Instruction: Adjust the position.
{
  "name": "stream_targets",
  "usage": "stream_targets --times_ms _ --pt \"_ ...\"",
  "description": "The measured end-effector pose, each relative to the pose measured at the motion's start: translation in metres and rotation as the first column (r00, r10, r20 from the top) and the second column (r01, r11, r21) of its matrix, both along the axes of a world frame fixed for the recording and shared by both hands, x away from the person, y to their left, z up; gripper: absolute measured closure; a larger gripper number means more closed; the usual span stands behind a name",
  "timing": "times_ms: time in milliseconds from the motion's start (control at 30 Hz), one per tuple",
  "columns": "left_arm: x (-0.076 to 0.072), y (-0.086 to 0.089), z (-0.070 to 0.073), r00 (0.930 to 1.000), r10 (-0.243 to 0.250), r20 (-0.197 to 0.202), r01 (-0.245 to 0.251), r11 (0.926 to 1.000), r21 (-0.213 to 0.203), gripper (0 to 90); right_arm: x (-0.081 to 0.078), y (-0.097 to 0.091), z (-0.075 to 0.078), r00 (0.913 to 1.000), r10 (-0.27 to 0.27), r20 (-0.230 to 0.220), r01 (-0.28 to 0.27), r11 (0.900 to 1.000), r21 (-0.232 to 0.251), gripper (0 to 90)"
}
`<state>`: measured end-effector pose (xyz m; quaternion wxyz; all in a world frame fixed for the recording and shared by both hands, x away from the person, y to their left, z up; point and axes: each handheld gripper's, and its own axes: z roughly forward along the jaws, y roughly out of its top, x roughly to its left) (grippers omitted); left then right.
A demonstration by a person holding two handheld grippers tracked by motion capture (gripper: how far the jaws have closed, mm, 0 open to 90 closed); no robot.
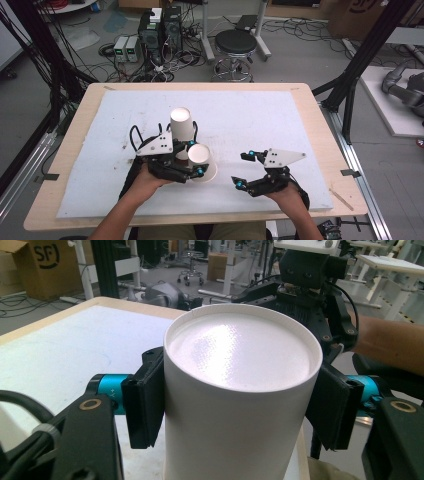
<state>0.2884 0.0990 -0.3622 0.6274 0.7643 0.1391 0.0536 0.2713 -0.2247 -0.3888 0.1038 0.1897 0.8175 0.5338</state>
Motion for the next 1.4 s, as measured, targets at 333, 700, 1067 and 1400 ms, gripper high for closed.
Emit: stream_targets --times_ms 333,700,1067,1400 --pt "0.003 -0.008 -0.003 0.9996 -0.029 0.002 0.029 0.9996 -0.001 33.4 0.005 0.030 -0.004 0.9946 0.100 -0.027 -0.100 0.9950 -0.003 19.4" --pt "0.000 -0.019 -0.002 0.9966 -0.081 0.016 0.081 0.9962 -0.031 33.6 0.013 0.053 -0.005 0.9850 0.172 -0.020 -0.171 0.9851 0.016 19.4" --pt "-0.003 -0.023 0.000 0.9948 -0.095 0.036 0.097 0.9934 -0.061 34.1 0.013 0.053 -0.010 0.9784 0.205 -0.026 -0.204 0.9781 0.041 21.0" --pt "-0.001 -0.021 -0.006 0.9963 -0.077 -0.039 0.076 0.9969 -0.021 14.2 0.015 0.049 -0.007 0.9744 0.220 -0.044 -0.221 0.9749 -0.022 27.9"
